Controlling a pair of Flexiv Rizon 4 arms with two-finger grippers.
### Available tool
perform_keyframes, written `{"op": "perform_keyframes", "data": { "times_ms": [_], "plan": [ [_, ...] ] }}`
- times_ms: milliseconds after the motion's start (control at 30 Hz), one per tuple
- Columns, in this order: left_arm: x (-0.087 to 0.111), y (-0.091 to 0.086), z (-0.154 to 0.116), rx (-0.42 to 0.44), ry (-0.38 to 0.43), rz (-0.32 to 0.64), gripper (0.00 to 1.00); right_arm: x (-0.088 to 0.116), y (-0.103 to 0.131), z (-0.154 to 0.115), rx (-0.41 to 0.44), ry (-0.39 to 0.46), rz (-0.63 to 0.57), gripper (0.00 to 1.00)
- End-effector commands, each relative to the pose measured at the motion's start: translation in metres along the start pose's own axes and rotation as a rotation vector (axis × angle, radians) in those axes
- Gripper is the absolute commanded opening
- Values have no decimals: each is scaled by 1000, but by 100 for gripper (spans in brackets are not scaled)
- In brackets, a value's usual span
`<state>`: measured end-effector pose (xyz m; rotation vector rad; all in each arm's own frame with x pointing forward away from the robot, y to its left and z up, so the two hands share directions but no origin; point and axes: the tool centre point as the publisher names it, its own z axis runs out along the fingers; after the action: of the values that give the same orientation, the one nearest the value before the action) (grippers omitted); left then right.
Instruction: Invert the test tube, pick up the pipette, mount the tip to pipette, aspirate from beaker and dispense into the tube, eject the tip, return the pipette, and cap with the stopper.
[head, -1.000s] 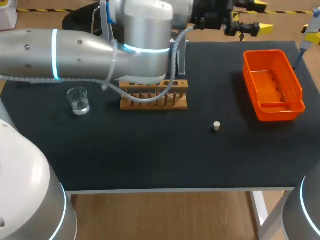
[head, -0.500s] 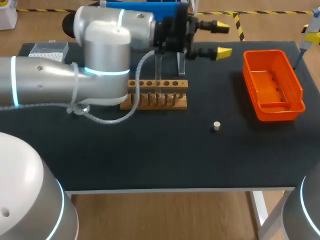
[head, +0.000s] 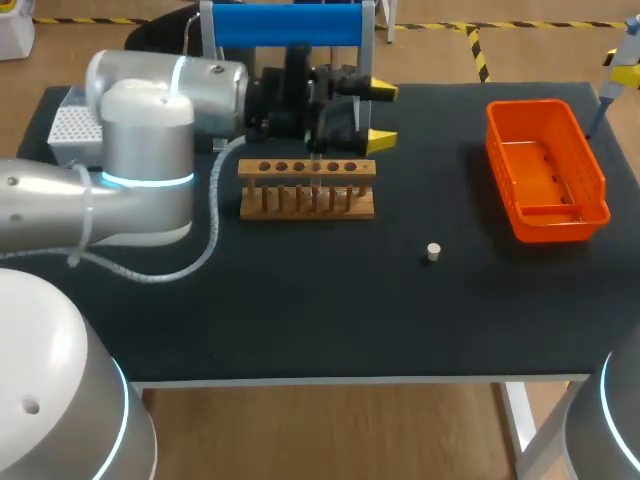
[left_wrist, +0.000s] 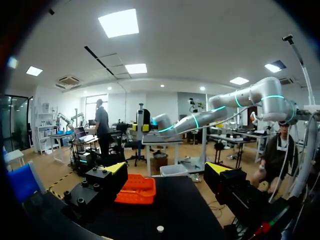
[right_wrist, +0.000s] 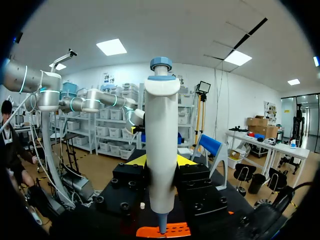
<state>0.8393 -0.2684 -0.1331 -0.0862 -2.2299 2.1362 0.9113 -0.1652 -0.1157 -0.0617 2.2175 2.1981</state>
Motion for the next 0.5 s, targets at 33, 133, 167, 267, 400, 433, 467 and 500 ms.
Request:
{"op": "perform_keyframes", "data": {
  "times_ms": [33, 133, 167, 267, 400, 433, 467, 500],
  "plan": [
    [12, 1, -23, -15, -44, 3, 100, 1, 1, 0, 3, -1, 0, 0],
    [13, 3, -28, -15, -66, 9, 100, 1, 1, 0, 3, -1, 0, 0],
    [13, 5, -32, -18, -74, 9, 100, 1, 1, 0, 3, -1, 0, 0],
    [12, 5, -35, -27, -97, 13, 100, 1, 1, 0, 3, -1, 0, 0],
    [10, 1, -38, -25, -102, 24, 100, 1, 1, 0, 3, -1, 0, 0],
    [10, 1, -39, -25, -106, 25, 100, 1, 1, 0, 3, -1, 0, 0],
    [10, 1, -39, -25, -106, 25, 100, 1, 1, 0, 3, -1, 0, 0],
    [10, 1, -39, -25, -106, 25, 100, 1, 1, 0, 3, -1, 0, 0]
  ]
}}
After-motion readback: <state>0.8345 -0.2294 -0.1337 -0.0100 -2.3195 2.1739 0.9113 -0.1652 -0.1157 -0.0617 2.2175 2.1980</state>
